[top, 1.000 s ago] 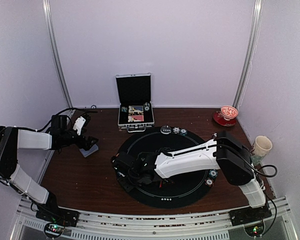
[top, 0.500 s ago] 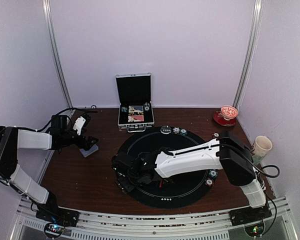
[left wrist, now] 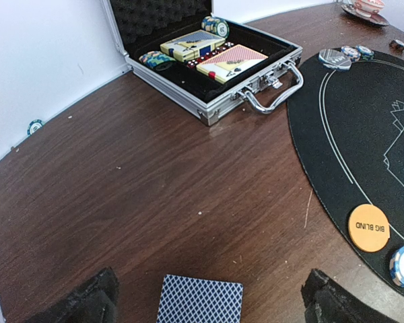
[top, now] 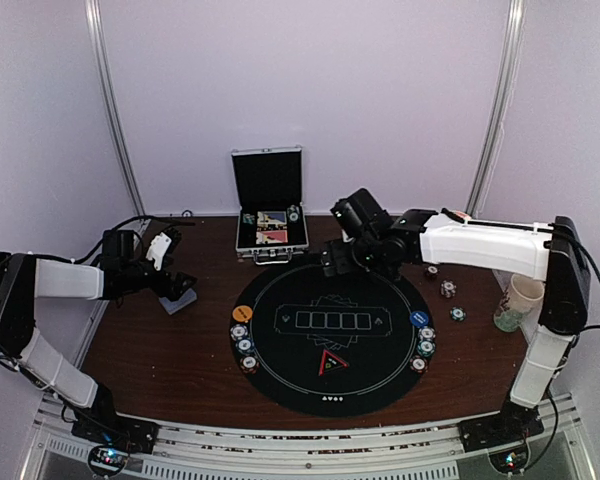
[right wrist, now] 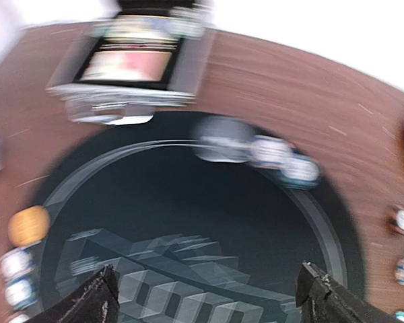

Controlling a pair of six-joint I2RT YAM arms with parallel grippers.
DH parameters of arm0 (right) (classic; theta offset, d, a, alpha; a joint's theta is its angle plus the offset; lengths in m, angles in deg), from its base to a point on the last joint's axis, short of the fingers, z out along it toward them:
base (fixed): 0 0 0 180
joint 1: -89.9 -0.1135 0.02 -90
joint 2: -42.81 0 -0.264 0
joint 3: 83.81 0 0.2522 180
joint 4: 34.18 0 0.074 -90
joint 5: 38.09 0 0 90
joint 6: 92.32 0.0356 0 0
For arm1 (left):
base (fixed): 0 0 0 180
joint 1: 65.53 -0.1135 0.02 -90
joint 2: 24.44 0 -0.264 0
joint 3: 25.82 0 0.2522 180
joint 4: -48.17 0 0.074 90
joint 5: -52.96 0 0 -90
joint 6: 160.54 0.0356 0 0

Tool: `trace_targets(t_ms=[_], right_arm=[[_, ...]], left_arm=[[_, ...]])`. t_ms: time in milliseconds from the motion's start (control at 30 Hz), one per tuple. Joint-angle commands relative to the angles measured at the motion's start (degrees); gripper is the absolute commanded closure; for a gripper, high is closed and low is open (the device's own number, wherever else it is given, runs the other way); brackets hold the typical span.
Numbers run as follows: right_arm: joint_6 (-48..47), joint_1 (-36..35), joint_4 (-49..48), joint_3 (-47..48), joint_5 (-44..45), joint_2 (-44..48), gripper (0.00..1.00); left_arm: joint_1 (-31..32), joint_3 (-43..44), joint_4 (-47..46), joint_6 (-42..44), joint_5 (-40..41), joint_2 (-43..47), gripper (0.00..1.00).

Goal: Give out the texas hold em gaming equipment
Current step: Pick up the pile of poker chips from the pile of poker chips.

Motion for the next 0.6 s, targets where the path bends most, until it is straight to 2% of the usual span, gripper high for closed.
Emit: trace_targets(t_ms=[0, 233, 567], right_arm=[[0.59, 10.71, -0.70, -6.33, -0.77, 1.57, 0.07], [-0.31, 22.70, -2.14, -9.11, -1.64, -0.79, 0.07], [1.02, 31.96, -3.06, -7.90, -2.27, -5.22, 0.12]], left_arm=[[-0.19, 0.87, -1.78, -0.37, -0.25, 0.41, 0.02], [-0.21, 0.83, -1.79, -0.29, -0.21, 0.31, 0.02], [-0.19, 0.87, -1.79, -0.31, -0.45, 0.40, 0.02]])
